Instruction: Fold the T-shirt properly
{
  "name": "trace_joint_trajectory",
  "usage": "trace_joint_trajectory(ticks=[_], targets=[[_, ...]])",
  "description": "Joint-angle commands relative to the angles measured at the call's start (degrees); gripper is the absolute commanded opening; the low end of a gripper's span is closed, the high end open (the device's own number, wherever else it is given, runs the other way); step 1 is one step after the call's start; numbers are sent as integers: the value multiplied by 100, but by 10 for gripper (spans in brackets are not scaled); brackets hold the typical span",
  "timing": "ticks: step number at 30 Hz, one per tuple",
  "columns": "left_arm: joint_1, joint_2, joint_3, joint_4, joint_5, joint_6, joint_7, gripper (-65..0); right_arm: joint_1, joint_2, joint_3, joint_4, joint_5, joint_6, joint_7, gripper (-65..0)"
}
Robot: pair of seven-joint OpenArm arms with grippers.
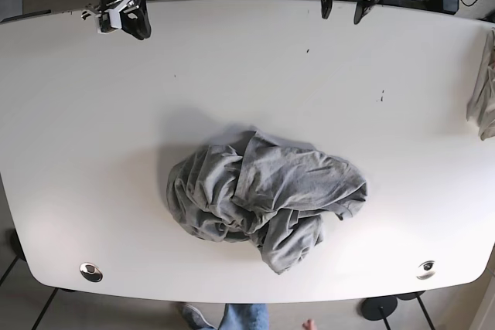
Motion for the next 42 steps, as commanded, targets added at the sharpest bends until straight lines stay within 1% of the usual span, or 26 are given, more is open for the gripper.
trace_joint_trajectory(ticks=[1,2,3,4,6,7,9,10,11,13,14,18,19,20,23,28,29,32,34,36,37,38,39,41,42], targets=[[-66,-9,-6,66,-33,0,-169,-306,274,94,-261,113,53,32,142,-593],[-181,-9,-6,66,-33,0,-169,-301,538,182,-464,104,53,6,133,-587],[-251,-9,-6,75,-33,0,-160,-299,749,252,-639,95,53,-3,106,-556],[-304,0,-6,75,-33,0,-143,-299,978,305,-903,95,53,-12,-34,-509],[-435,0,-6,101,-33,0,156,-292,1514,384,-1343,95,44,-12,-544,-392],[-532,0,-6,101,-33,0,323,-271,1857,393,-1563,95,44,-12,-781,-342],[-682,0,-6,66,-33,0,490,-236,2455,384,-1941,-10,44,-12,-1186,-273],[-726,79,-6,57,-33,0,508,-224,2771,384,-2116,-98,44,-12,-1318,-258],[-726,237,-23,48,-33,0,517,-212,3228,384,-2424,-274,44,-12,-1467,-257],[-752,343,-23,40,-25,0,517,-193,3958,375,-2925,-722,44,-21,-1643,-252],[-875,369,-32,-4,-25,0,517,-192,4424,367,-3303,-1109,44,-21,-1661,-254],[-1086,343,-32,-224,-25,0,517,-192,5681,358,-4701,-2278,35,-21,-1661,-257],[-1130,343,-32,-251,-25,0,517,-192,5980,305,-5000,-2577,44,-21,-1652,-257],[-1165,343,-32,-259,-16,0,517,-192,6340,68,-5220,-2999,44,-21,-1643,-257],[-1235,334,-32,-259,-16,-17,526,-192,6903,-425,-5308,-3922,35,-12,-1573,-257],[-1279,334,-15,-242,-16,-26,526,-192,7641,-970,-5343,-5434,26,6,-623,-252],[-1271,334,-15,-224,-16,-26,526,-192,7826,-1084,-5527,-5900,26,15,-403,-252],[-1244,334,-41,-233,2,-26,526,-192,8055,-1154,-6037,-6674,26,-12,247,-255],[-1235,334,-41,-233,2,-17,526,-192,8037,-1198,-6081,-6990,26,-21,572,-255],[-1227,325,-50,-242,2,-17,526,-192,8019,-1181,-6099,-7219,17,-21,739,-257],[-1227,290,-50,-242,2,-17,526,-192,8002,-1163,-6231,-7316,-150,-29,792,-257],[-1235,193,-50,-242,2,-17,526,-192,7940,-1163,-6310,-7333,-405,-56,801,-257],[-1235,96,-41,-242,-16,-17,526,-192,7808,-1137,-6292,-7316,-906,-267,801,-258],[-1235,79,-41,-242,-16,-17,526,-192,7553,-1084,-6134,-7096,-1486,-689,801,-266],[-1235,79,-41,-242,-16,-17,526,-192,7413,-1057,-6028,-6920,-1723,-838,801,-298]])
